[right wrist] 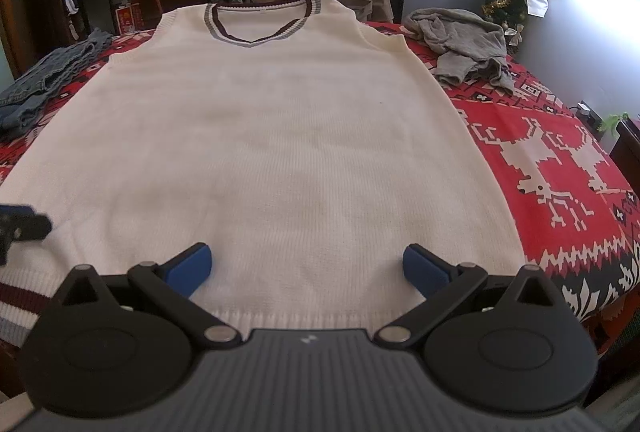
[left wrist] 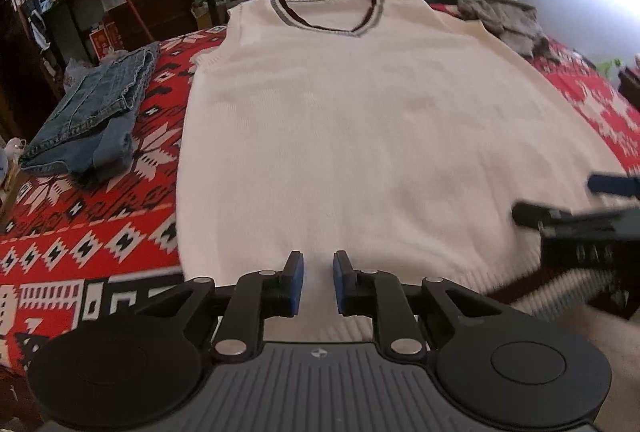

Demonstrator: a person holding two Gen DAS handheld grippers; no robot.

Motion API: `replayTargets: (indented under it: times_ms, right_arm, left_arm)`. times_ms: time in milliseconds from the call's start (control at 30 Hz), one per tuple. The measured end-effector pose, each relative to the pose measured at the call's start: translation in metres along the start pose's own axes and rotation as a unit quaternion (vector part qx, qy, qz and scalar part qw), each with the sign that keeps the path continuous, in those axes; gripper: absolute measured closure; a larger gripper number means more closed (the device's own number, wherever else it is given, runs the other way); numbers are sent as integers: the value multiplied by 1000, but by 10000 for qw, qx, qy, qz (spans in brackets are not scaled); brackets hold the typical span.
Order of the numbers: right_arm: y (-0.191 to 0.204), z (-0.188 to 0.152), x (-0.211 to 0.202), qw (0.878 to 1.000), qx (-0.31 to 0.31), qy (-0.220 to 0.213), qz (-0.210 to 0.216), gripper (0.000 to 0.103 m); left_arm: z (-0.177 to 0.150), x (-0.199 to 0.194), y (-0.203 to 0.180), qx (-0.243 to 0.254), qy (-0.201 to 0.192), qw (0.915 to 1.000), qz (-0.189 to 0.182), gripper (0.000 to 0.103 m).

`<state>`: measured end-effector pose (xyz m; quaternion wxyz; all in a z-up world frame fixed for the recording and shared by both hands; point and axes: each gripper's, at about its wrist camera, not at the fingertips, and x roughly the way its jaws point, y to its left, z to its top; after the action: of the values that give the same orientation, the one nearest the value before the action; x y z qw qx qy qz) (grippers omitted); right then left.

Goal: Fold clothes

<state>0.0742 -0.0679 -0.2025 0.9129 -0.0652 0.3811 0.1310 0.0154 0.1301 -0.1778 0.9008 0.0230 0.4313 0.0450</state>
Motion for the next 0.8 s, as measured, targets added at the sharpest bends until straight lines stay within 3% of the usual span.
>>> replayTargets:
  times_ms: [200, 533, 800]
  right_arm:
    - [1, -1, -1, 10000, -2, -10, -1, 1]
    - [0, -1, -1, 10000, 1, -8, -1, 1]
    - [-1, -1, -1, 10000, -2, -12, -3, 1]
  left_arm:
    - [-2, -11, 2, -157, 28, 9997, -162, 87]
    - [49, 21, -25, -226, -203, 9959, -849, 87]
    - [33, 27, -34, 51, -108, 9953, -956, 87]
